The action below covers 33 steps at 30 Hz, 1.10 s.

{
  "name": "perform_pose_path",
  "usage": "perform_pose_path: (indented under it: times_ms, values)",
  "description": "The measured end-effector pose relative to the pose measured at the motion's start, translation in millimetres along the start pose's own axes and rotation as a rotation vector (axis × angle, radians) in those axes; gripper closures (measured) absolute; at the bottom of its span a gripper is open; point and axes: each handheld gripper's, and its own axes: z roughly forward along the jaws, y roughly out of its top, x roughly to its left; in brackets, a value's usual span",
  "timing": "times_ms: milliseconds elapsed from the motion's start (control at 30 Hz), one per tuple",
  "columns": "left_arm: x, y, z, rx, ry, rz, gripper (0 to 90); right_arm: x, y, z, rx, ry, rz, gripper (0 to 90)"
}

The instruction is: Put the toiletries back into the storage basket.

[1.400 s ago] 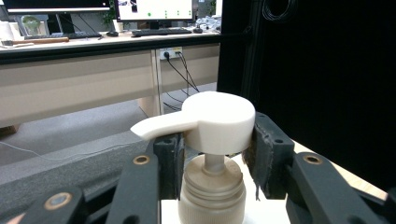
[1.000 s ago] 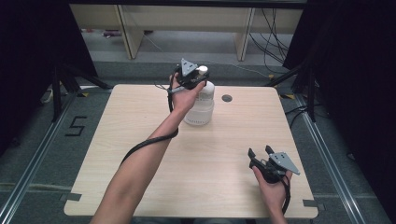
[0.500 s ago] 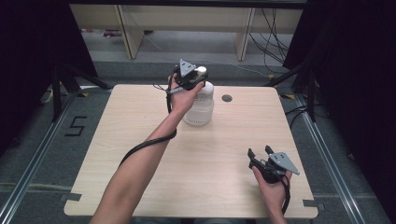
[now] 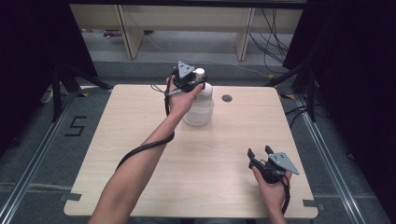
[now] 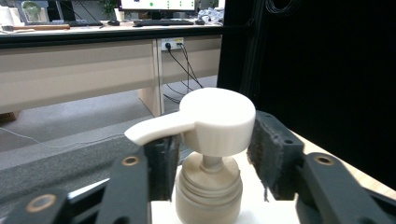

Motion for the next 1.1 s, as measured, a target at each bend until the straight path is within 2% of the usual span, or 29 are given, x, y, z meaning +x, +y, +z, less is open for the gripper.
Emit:
perform_pose_path:
  times_ms: [100,300,333,367,467,567,867,933,1000,1033,1100]
  values:
    - [-0.7,0.3,-1.5,0.009,-0.001,0.014,45.4,-0.3,-0.1,0.4,-0.005,0.002,-0.001,28.3]
    - [-0.4,-1.8,-7.6,0.011,-0.001,0.014,41.2,-0.1,0.2,0.0,0.002,0.002,0.006,28.3]
    - [-0.2,-2.2,-8.8,0.011,-0.004,0.015,40.6,-0.4,0.2,0.2,0.002,0.000,0.003,28.3]
    - [0.4,-2.6,-10.5,0.016,-0.006,0.015,40.4,-2.3,0.1,0.5,-0.009,-0.008,-0.024,28.3]
    - [2.0,-4.2,-14.9,0.015,-0.014,0.004,40.5,-2.2,0.1,0.3,-0.010,-0.009,-0.024,28.3]
    - [3.0,-5.3,-21.0,0.023,-0.018,0.013,40.3,-1.7,0.6,-0.5,0.000,-0.005,-0.012,28.2]
    - [7.0,-15.7,-43.0,0.023,-0.010,0.001,39.7,-2.3,0.1,0.5,-0.010,-0.009,-0.021,28.1]
    - [8.5,-19.3,-49.0,0.026,-0.017,-0.003,39.5,-0.6,0.2,0.4,0.002,0.015,0.016,28.1]
    - [10.3,-22.0,-55.1,0.018,-0.025,-0.004,39.5,-0.6,0.1,0.7,-0.002,0.014,0.016,28.1]
    - [11.4,-23.0,-58.4,0.016,-0.025,-0.004,39.4,-2.0,0.0,0.9,-0.009,-0.003,-0.015,28.1]
    - [13.9,-25.0,-64.7,0.009,-0.026,-0.006,39.4,-2.1,0.1,0.9,-0.012,-0.009,-0.022,28.1]
